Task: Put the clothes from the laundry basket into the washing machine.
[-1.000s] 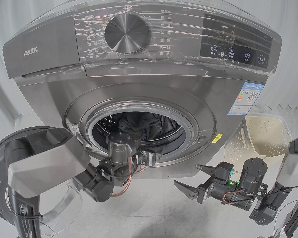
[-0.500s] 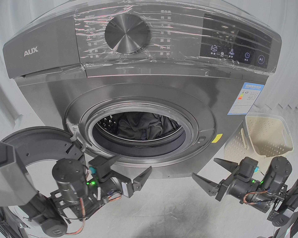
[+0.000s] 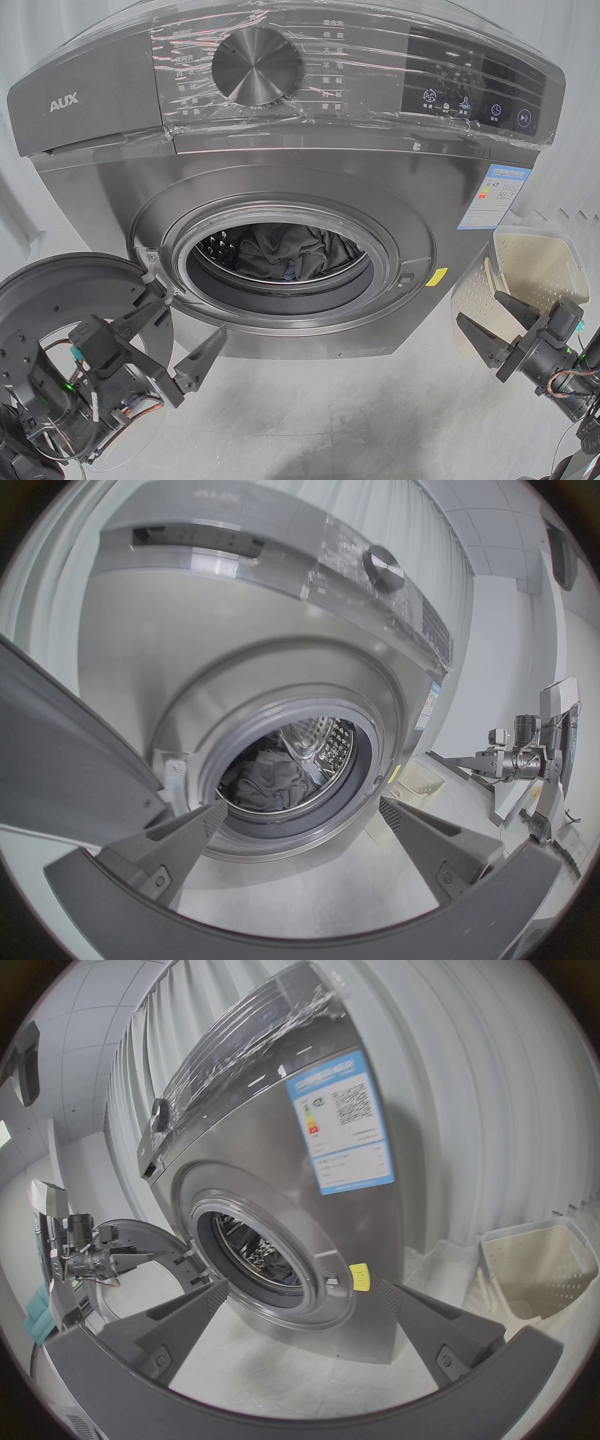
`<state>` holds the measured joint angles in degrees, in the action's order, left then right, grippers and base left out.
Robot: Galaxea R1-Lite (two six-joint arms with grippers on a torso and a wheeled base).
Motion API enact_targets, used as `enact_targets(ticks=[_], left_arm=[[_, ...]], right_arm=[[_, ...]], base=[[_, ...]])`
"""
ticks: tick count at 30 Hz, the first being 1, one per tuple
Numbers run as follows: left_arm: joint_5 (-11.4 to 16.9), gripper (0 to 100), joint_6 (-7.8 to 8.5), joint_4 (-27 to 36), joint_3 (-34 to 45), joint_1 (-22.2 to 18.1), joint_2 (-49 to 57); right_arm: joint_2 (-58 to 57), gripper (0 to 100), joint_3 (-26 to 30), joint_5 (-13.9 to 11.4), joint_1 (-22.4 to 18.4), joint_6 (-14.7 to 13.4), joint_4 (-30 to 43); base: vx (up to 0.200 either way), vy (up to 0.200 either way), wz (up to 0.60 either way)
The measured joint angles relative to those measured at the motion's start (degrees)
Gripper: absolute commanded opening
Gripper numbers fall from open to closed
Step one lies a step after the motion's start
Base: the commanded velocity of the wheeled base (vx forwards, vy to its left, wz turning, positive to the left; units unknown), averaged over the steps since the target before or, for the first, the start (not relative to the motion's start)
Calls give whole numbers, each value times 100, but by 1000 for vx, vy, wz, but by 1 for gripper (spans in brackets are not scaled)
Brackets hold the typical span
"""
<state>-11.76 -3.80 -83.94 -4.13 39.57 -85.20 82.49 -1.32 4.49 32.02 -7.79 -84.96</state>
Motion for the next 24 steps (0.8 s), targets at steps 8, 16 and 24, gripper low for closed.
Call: enact_targets(ticks=[8,16,24], left_arm=[[5,100,222,218,279,-399,747],[20,100,349,1382,315,-694,1849],[20,100,380,3354,315,-1052,3465]], right_arm=[[-861,100,30,11,-524,308,1209],[-2345,100,33,290,-1014,478,3074],[-4148,100,33,508,-1707,552,4886]], base=[[-200,0,0],[-200,0,0],[-100,0,0]])
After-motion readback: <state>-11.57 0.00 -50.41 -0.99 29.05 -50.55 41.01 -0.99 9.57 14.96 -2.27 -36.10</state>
